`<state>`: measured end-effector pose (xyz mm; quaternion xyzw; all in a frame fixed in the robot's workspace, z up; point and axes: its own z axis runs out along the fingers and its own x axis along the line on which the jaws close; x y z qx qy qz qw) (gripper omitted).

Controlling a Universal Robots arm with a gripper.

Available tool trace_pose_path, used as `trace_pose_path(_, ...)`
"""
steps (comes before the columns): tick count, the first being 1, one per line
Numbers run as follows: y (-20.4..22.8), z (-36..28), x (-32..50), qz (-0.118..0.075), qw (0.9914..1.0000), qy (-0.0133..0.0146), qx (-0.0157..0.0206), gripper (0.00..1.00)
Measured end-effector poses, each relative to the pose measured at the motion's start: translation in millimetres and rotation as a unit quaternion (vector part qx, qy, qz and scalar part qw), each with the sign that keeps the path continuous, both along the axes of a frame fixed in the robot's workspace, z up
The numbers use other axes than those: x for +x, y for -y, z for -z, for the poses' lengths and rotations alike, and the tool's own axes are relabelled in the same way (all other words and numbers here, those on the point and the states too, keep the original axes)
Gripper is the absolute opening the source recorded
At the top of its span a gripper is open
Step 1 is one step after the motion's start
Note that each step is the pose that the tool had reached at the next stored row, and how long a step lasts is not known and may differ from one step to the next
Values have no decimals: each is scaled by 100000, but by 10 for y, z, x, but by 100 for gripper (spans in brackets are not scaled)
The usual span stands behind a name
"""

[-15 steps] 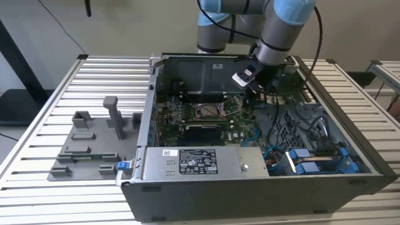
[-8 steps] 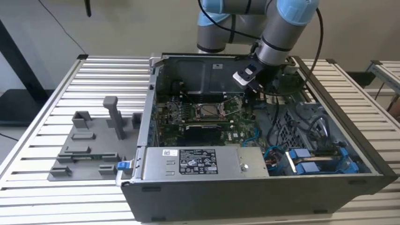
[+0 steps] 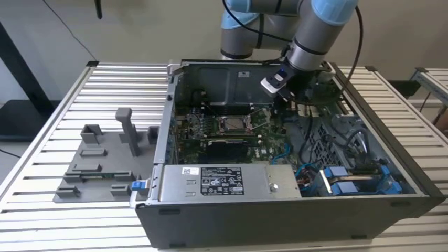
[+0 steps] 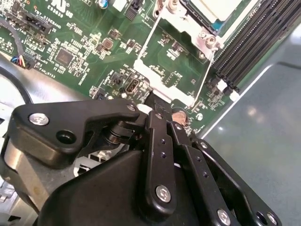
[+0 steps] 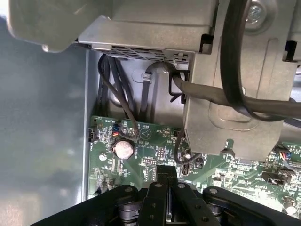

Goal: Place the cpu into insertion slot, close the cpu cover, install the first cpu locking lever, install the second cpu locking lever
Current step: 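Close the cpu cover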

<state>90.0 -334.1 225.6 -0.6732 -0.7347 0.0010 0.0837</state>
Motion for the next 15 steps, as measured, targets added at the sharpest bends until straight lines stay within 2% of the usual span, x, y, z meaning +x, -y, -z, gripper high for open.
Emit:
trace_pose_path(4,0,-23,-51,1,100000,1,-3,11)
trace_pose_path(15,0,-140,-228,0,100000,0,0,11)
